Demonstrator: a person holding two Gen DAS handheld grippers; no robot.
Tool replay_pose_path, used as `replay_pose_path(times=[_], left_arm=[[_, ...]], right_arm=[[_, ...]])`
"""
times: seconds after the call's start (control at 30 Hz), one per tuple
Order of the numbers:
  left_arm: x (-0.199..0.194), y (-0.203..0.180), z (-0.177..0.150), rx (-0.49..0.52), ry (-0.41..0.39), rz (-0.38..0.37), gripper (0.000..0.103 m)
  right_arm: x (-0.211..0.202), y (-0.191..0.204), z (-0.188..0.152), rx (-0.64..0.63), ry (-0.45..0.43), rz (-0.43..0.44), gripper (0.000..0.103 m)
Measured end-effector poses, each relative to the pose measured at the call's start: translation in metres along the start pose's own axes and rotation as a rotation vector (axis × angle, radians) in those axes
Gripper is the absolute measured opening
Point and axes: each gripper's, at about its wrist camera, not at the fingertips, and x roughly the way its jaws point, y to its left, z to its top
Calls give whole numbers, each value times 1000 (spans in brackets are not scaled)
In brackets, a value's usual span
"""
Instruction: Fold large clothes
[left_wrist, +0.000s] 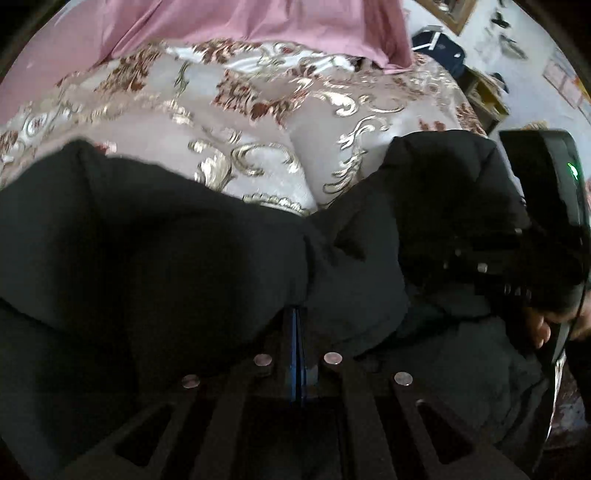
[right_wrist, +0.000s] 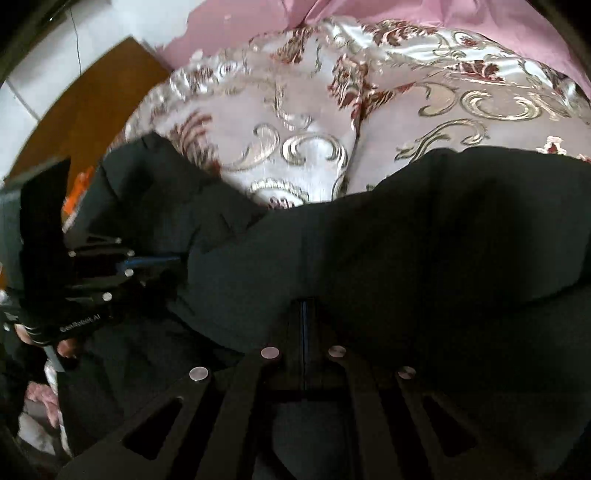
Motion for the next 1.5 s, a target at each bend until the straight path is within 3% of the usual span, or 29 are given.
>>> replay_pose_path(times=[0.33,0.63,0.73,0.8,0.97,1.13,1.5], left_arm=[[18,-7,-13,44,-36,67,4],[8,-10,-24,68,-135,69,3],[1,-4,-30,29,-192,27,3],[-5,2,-33,-10,-232,-7,3],[-5,7,-36,-58,-245,-37,3],[-3,6,-35,-63,-238,-38,3],[0,1,-34,-51,-229,-22,3]], right_arm=[[24,11,-20,-61,-41,-95,0],[18,21,-39,-86,-116,-132,0],[13,17,-39,-72,-142,-102,1],[4,11,-42,-53,-180,-37,1],[-14,6,-47,-44,-289,105,1],[4,8,-43,-23,-223,34,7],[13,3,-44,17,-182,13,7]])
